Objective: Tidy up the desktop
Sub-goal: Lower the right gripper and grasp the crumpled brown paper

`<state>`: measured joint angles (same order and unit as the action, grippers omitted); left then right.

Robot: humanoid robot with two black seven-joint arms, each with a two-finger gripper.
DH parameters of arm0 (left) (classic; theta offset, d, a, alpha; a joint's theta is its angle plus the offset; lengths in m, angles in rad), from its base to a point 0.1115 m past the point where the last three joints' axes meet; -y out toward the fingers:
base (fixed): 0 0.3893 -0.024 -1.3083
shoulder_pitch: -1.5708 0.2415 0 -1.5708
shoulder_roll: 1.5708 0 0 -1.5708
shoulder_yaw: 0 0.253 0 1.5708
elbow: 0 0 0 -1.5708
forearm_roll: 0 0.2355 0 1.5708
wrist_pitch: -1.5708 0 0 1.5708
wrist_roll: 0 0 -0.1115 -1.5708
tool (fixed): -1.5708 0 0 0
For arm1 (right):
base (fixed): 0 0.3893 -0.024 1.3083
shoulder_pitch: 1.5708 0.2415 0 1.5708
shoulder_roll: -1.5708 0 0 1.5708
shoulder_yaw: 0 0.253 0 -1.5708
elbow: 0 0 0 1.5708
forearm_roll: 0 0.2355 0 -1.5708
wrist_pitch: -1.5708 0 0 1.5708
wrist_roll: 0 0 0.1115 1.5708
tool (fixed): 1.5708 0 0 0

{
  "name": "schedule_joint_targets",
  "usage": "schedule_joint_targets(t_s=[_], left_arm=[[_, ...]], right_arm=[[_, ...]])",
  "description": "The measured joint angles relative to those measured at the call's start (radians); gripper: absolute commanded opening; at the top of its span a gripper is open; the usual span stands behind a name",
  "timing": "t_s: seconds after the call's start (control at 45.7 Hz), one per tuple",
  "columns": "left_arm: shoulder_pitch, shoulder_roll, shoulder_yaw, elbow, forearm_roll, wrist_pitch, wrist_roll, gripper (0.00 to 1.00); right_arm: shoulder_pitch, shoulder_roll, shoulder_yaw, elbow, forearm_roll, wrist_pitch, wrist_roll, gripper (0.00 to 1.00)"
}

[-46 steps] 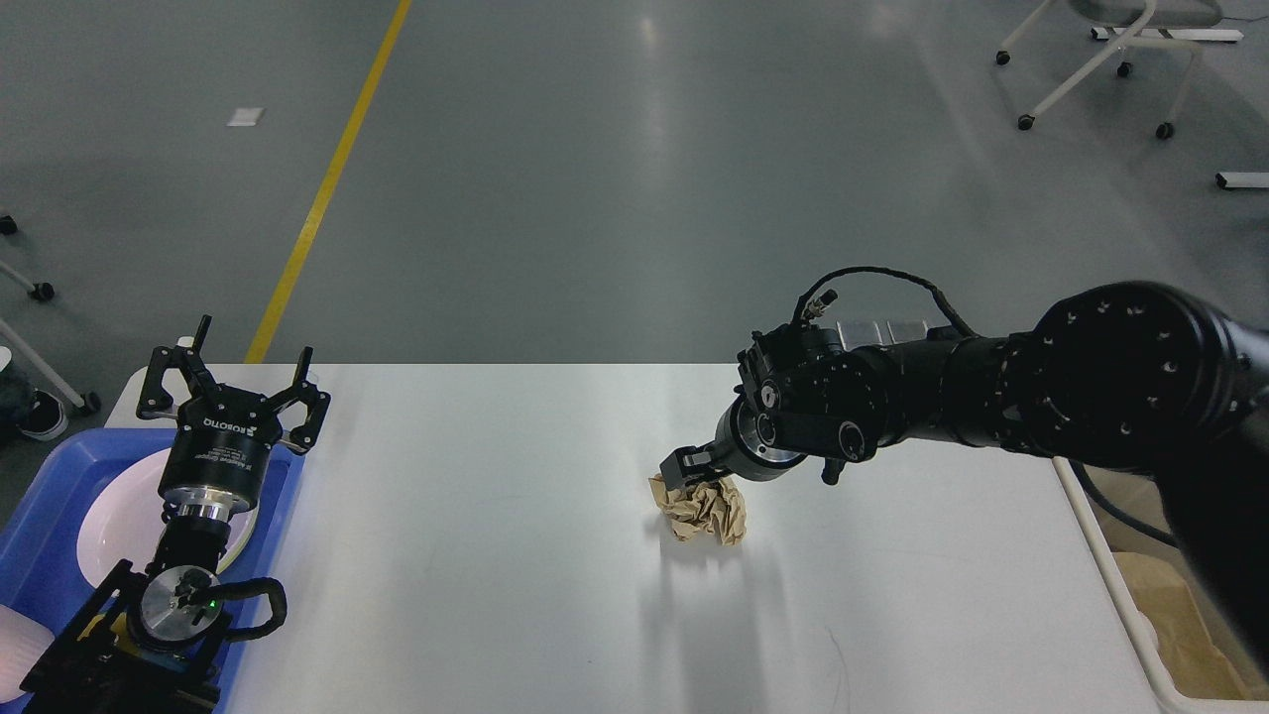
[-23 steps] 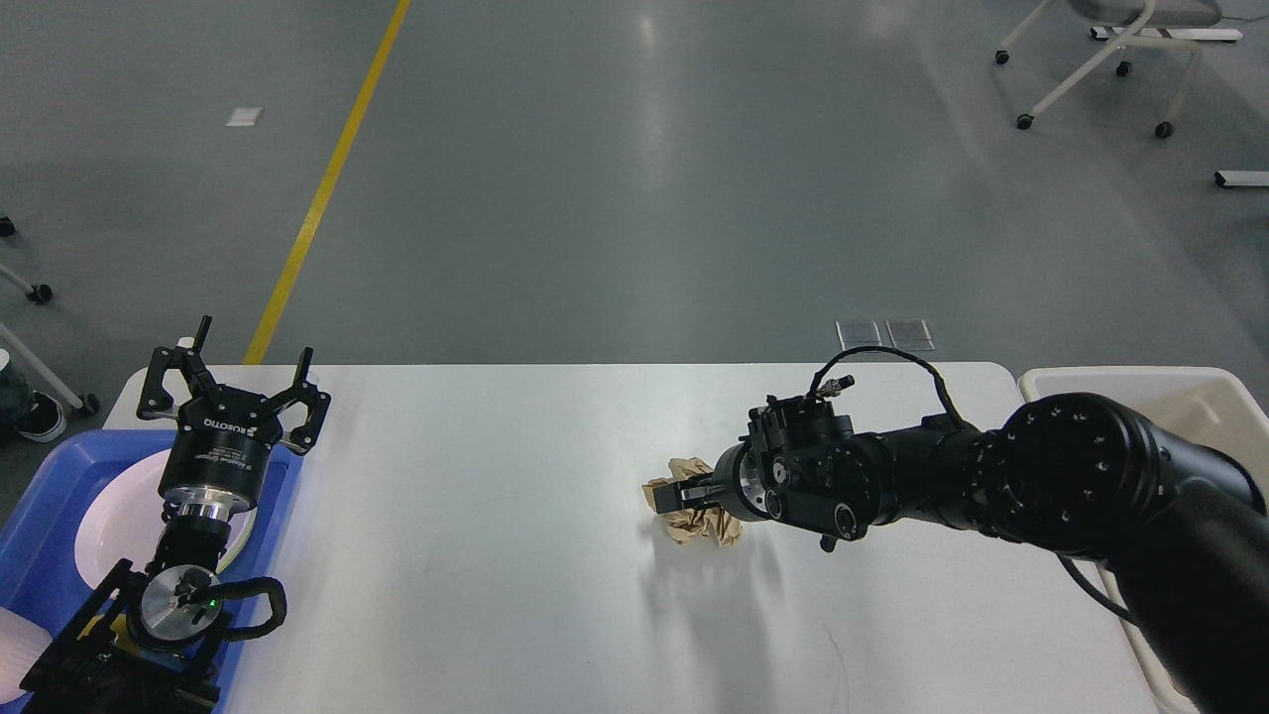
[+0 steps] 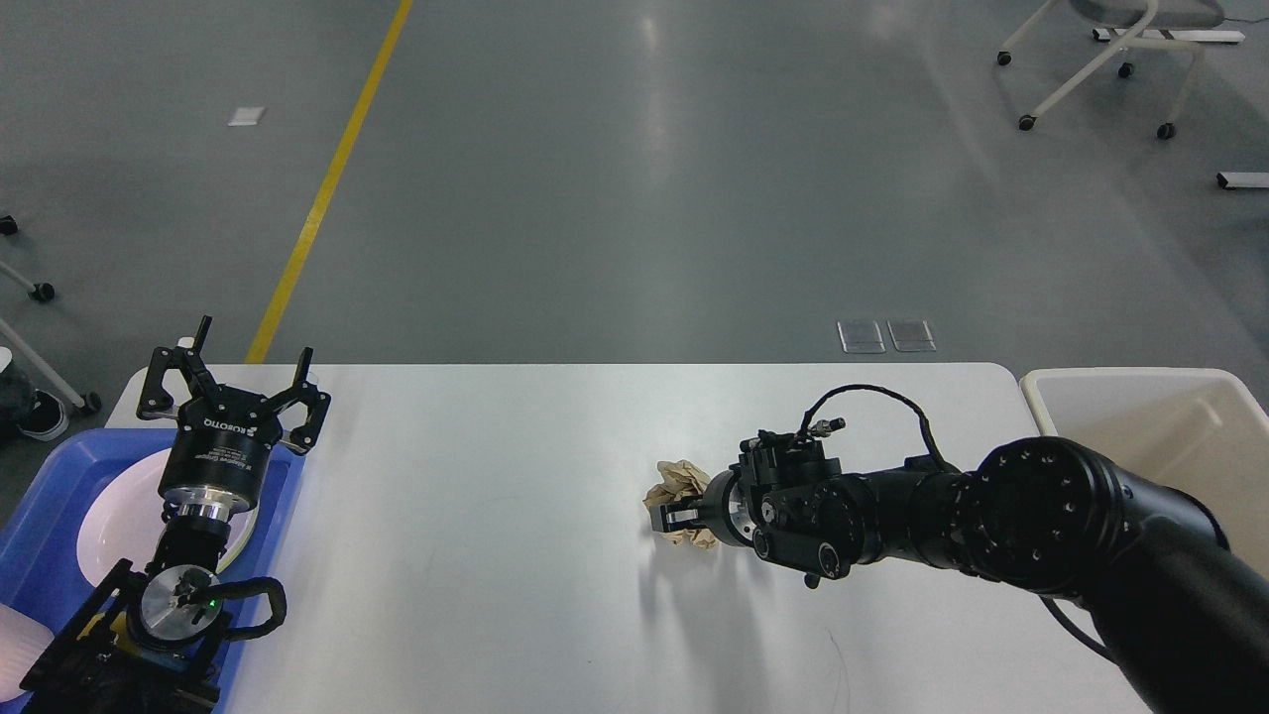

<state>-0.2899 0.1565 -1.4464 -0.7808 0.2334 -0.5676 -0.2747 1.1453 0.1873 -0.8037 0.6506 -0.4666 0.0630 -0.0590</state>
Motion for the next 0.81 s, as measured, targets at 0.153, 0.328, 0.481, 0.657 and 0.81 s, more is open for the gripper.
schedule_joint_targets(t_s=[0.153,0.328,0.481,0.657,0.81], left_arm=[[0.000,0.000,0.000,0.000,0.000,0.000,0.000,0.96],[0.000,0.000,0.000,0.000,0.000,0.000,0.000,0.96],[0.000,0.000,0.000,0.000,0.000,0.000,0.000,0.96],[0.000,0.000,0.000,0.000,0.000,0.000,0.000,0.96],[0.000,0.000,0.000,0.000,0.000,0.000,-0.001,0.96]], right_arm=[[-0.008,0.000,0.000,0.001,0.025,0.001,-0.004,0.00],[-0.001,-0.003,0.000,0.003,0.168,0.002,-0.011,0.00],[0.005,-0.008,-0.001,0.004,0.225,0.005,-0.017,0.00],[0.020,-0.012,-0.003,0.023,0.227,0.012,-0.029,0.00],[0.051,-0.023,-0.005,0.057,0.231,0.027,-0.034,0.00]])
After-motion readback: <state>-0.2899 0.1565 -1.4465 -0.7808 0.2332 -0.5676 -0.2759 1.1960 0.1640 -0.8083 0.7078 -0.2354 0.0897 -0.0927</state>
